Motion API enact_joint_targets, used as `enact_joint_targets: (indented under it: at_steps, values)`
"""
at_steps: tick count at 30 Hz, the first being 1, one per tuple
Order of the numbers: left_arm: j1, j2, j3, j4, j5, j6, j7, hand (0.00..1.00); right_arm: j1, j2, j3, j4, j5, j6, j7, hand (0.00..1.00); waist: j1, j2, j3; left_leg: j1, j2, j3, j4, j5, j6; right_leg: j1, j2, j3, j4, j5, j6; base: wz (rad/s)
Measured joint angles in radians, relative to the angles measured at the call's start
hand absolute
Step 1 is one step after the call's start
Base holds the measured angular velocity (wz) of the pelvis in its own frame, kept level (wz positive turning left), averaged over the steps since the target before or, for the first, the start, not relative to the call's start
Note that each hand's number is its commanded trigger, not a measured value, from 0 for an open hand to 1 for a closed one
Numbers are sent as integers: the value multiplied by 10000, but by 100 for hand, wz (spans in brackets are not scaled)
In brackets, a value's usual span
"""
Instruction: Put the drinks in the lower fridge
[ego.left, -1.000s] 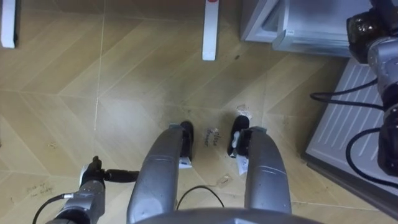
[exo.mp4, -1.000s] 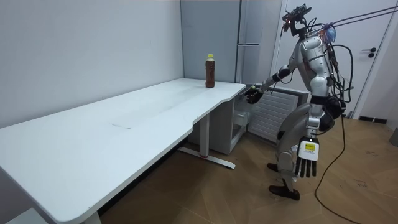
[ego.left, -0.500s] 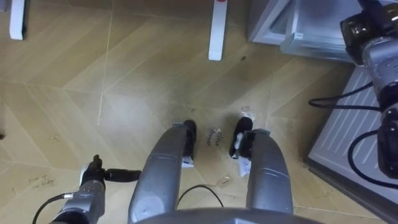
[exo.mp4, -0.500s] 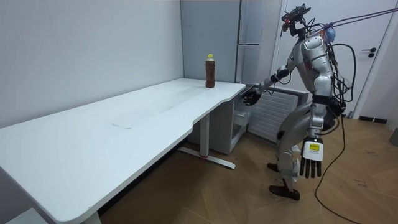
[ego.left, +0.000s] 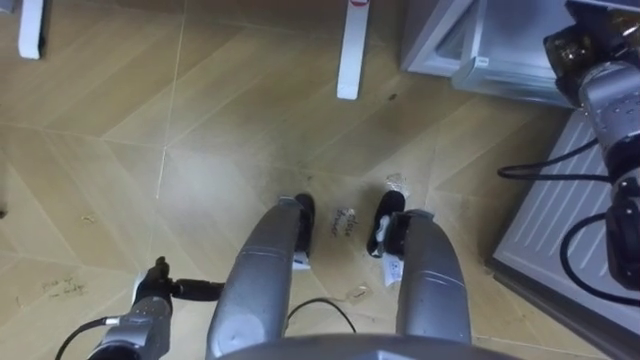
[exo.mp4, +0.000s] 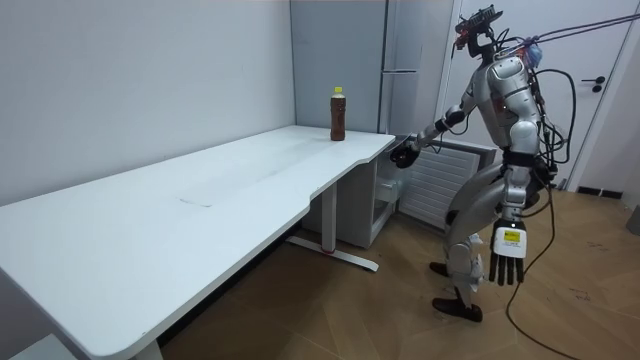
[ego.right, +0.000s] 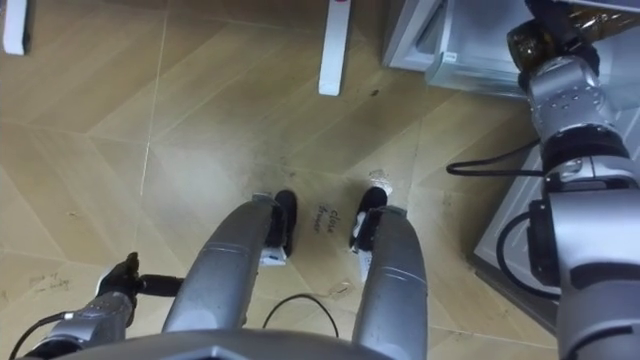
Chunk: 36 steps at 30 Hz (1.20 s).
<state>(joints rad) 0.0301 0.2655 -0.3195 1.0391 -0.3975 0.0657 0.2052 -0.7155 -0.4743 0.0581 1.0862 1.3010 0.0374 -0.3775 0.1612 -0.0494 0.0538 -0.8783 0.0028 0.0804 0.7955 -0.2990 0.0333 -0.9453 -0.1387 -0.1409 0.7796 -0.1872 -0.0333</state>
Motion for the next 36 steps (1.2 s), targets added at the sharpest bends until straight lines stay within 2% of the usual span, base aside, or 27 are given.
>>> enact_joint_targets:
  at_steps: [13, 14, 26, 36]
  values:
    - [20, -6, 11, 29, -12, 14, -424, 0, -4, -1, 3, -11, -192, -9, -517, 100, 133, 14, -3, 24, 10, 26, -330, 152, -67, -22, -6, -40, -192, 75, -80, 0]
    - [27, -6, 1, 34, -23, 14, -423, 0, -4, -1, 12, -21, -189, -9, -604, 0, 142, 14, -3, 26, 13, 20, -337, 162, -75, -20, 0, -29, -197, 74, -82, 0]
    - [34, -13, -181, 11, -17, -15, -163, 0, -14, -3, -22, -309, 467, -34, -1171, 0, 41, 3, 3, -18, -87, -115, -486, 239, -85, -5, -119, -173, -274, 42, -90, 4]
    - [41, -13, -178, 3, -25, -18, -61, 0, -14, -3, -27, -391, 890, -31, -1208, 0, 39, 2, 3, -18, -265, -243, -483, 244, -51, 10, -210, -148, -175, -44, 50, 6]
